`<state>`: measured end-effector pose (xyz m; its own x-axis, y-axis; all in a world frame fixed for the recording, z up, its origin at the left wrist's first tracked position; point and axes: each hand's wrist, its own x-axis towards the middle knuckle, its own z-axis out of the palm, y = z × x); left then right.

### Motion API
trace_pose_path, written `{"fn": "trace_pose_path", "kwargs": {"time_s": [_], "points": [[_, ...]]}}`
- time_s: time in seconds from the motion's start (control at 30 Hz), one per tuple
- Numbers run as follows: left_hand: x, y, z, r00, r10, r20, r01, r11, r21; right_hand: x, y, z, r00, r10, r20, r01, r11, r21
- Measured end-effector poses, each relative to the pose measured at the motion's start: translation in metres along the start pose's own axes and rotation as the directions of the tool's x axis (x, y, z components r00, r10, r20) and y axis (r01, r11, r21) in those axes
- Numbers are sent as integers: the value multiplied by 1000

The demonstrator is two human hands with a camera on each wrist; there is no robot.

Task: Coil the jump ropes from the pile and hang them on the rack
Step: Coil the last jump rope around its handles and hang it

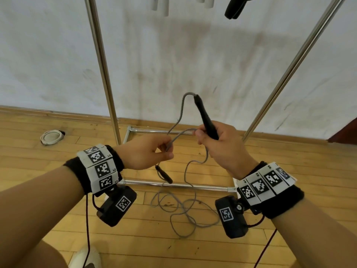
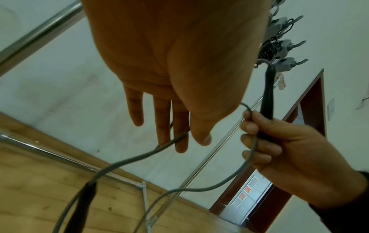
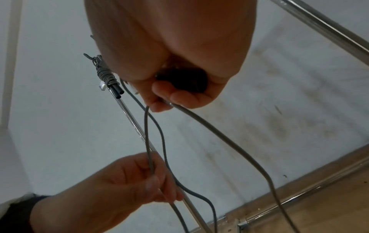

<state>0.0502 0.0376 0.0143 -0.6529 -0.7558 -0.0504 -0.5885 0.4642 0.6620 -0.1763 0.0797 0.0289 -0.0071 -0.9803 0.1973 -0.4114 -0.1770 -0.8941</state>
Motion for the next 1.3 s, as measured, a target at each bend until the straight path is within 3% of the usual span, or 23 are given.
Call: {"fn": "trace_pose_path", "kwargs": {"time_s": [0.2,0.47,0.57,0.63,0.77,1.0,1.3], "points": [[0,-17,8,986,-112,123,89,980,176,5,-12,-23,984,-62,-167,84,988,131],[4,-24,8,990,-126,60,115,980,161,10,3,-51,962,-19,-272,42,996,79],[7,-23,7,988,-144,-59,151,979,134,9,15,-56,959,-10,-283,-2,999,-44],[10,-20,5,981,-145,-131,158,983,97,4,20,-54,971,-14,-239,-16,992,-122],[12,-6,3,976,-108,-191,120,991,55,-8,22,-38,1000,15,-9,-15,997,-72],[8,25,-2,950,-103,-295,46,979,-196,-24,22,-4,951,80,297,-87,996,9],[4,39,3,924,-85,-373,-22,962,-273,-31,11,21,949,45,313,-69,995,66]]}}
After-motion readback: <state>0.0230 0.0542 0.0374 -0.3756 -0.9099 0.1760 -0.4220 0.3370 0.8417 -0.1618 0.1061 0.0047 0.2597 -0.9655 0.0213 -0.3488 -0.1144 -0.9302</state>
